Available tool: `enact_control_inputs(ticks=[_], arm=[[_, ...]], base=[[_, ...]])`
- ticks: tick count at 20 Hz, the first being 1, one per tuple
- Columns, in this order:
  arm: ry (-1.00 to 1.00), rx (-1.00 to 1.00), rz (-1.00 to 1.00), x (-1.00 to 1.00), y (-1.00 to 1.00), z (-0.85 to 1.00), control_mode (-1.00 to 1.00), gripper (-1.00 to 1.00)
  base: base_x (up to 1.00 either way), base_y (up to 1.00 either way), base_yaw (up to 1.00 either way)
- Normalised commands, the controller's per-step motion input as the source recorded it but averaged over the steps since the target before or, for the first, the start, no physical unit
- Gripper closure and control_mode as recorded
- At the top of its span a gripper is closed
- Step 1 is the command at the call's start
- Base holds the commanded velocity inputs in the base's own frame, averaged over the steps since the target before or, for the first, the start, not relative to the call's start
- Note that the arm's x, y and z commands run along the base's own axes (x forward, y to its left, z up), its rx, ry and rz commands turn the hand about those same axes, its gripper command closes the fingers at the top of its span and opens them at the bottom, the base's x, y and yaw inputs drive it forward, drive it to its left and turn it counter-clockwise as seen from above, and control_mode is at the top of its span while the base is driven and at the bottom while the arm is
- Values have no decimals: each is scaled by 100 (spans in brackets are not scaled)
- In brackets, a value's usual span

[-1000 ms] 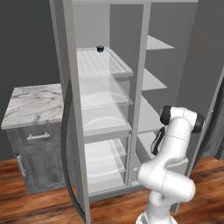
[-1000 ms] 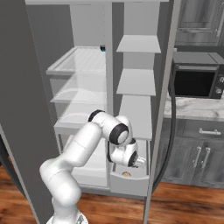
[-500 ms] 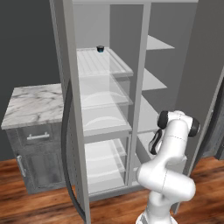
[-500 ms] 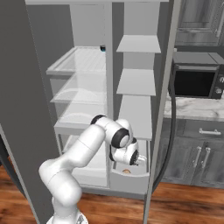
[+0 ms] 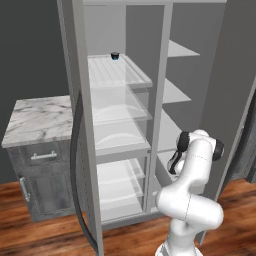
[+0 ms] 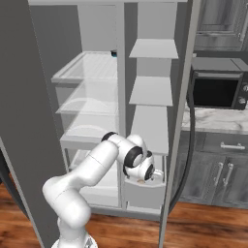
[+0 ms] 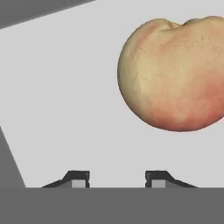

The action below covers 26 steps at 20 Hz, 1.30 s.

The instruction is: Take the eggplant and peach from the fridge shelf and place them in the freezer drawer to begin freezing them.

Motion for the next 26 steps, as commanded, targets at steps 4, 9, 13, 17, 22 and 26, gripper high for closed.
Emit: enact_control_inputs(ticks=[4, 9, 13, 17, 22, 26], arm=[[0, 0, 0, -4, 0, 0, -100, -100], [0, 0, 0, -27, 0, 12, -100, -100], [-8, 0, 0, -72, -3, 25, -100, -100], [-6, 0, -2, -100, -13, 16, -100, -100], [-10, 0, -4, -100, -12, 29, -100, -100], [-25, 0, -7, -75, 0, 75, -100, -100]], base=[[0, 0, 0], [0, 0, 0], [0, 0, 0], [0, 0, 0], [0, 0, 0], [0, 0, 0]])
